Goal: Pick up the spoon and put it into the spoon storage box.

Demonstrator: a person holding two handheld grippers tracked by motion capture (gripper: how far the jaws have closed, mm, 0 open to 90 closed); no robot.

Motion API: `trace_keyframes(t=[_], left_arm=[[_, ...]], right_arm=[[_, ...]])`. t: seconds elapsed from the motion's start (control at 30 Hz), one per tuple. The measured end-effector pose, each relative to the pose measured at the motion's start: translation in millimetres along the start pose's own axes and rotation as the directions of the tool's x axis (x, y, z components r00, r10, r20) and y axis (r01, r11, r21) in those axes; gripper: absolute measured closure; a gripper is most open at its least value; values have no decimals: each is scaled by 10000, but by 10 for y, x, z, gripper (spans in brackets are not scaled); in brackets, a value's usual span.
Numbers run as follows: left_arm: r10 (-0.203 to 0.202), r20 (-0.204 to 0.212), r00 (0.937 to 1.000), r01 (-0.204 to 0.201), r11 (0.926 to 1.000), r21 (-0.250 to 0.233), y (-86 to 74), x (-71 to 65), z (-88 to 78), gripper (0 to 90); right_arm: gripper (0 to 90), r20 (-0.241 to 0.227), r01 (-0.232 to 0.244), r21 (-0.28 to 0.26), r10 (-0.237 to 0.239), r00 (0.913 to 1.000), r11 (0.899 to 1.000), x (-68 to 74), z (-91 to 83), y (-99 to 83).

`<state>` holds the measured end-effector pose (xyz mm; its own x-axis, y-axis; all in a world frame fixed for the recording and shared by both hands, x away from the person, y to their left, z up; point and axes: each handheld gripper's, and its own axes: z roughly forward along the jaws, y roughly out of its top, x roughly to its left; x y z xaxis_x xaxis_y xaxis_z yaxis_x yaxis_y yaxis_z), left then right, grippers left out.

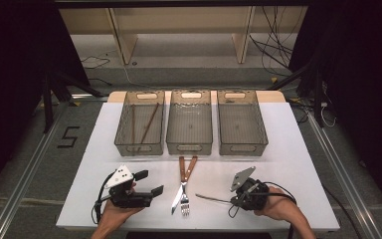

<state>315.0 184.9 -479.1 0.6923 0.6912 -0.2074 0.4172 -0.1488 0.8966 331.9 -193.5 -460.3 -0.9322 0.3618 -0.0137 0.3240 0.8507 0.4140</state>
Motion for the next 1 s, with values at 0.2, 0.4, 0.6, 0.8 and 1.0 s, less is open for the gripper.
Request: trace_keyframes(t=[0.2,0.4,0.6,0.8,1.0], left_arm=[[-16,-10,10000,16,10000,4,1,-4,5,159],[-41,-12,10000,41,10000,12,-1,-1,5,159],[-32,-46,10000,33,10000,42,2,1,5,159],[-68,-29,10000,68,10000,51,2,1,9,159],[-208,71,9998,208,9998,66,8,-16,19,159]], right_arm=[[880,-107,294,295,-291,9995,9991,62,52,28],[900,134,472,385,-478,9988,9981,101,43,67],[900,106,-168,-213,171,9998,9996,41,9,51],[900,-26,-1012,-1193,1016,9948,9877,-39,-81,37],[900,-114,-1643,-1978,1653,9862,9664,-85,-145,36]])
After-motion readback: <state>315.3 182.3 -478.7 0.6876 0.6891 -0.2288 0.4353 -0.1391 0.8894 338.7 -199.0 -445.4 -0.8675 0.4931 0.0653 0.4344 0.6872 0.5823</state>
